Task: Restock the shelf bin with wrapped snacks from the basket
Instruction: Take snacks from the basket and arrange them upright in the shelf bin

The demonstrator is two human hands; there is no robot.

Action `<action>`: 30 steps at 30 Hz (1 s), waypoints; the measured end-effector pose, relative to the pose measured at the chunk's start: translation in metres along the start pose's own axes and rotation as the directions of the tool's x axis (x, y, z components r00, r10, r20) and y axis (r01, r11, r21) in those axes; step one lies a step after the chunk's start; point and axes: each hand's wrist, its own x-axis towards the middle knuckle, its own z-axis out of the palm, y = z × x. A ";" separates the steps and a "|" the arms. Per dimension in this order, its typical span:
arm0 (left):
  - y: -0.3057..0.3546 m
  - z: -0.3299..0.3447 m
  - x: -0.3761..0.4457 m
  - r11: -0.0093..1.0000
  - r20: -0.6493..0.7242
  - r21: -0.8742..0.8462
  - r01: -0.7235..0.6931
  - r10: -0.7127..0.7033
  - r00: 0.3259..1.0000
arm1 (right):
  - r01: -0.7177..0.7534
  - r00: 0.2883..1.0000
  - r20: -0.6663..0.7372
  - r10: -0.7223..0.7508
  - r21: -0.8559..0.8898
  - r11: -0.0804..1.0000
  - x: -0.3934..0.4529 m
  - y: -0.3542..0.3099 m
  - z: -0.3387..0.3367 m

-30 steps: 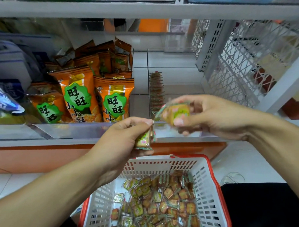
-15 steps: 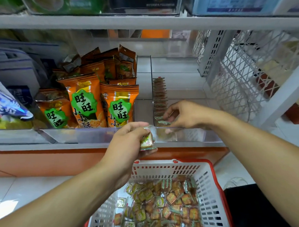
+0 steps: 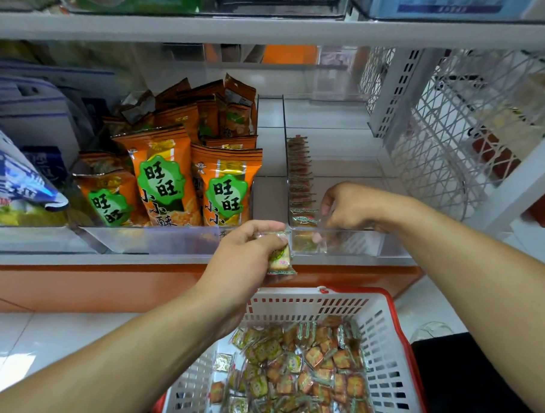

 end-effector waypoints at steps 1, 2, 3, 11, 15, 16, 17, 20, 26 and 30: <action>0.000 0.000 -0.001 1.000 0.000 0.003 0.002 -0.002 1.000 | 0.001 1.000 0.010 -0.001 -0.020 1.000 -0.001 0.000 -0.001; 0.000 0.000 -0.001 1.000 0.001 0.007 0.004 -0.004 1.000 | 0.008 1.000 0.009 -0.007 -0.037 0.999 -0.001 0.000 -0.001; 0.000 0.000 -0.001 1.000 0.001 0.010 0.007 -0.007 1.000 | 0.012 1.000 -0.004 -0.013 -0.049 0.999 -0.002 0.000 -0.003; 0.002 0.001 -0.001 1.000 0.010 0.013 0.015 -0.016 1.000 | 0.164 0.968 -0.156 -0.197 -0.205 0.965 -0.011 -0.003 -0.010; 0.002 0.003 -0.002 1.000 0.013 0.015 0.015 -0.015 1.000 | 0.189 0.966 -0.161 -0.200 -0.081 0.979 -0.012 -0.005 -0.005; 0.003 0.003 -0.002 1.000 0.014 0.013 0.015 -0.015 1.000 | 0.194 0.972 -0.139 -0.190 0.012 0.981 -0.012 -0.006 -0.003; 0.004 0.004 -0.003 1.000 0.017 0.012 0.015 -0.015 1.000 | 0.199 0.976 -0.110 -0.188 0.102 0.975 -0.013 -0.007 -0.002; 0.005 0.004 -0.003 1.000 0.023 0.012 0.009 -0.009 1.000 | 0.230 0.973 -0.069 -0.221 0.219 0.948 -0.014 -0.008 -0.001; 0.006 0.003 -0.002 0.999 0.031 0.037 -0.011 0.010 0.999 | 0.255 0.967 -0.060 -0.249 0.343 0.904 -0.008 -0.005 0.003; 0.006 0.003 -0.001 0.999 0.039 0.025 -0.043 0.042 0.998 | 0.276 0.960 -0.066 -0.272 0.387 0.880 -0.005 -0.006 0.005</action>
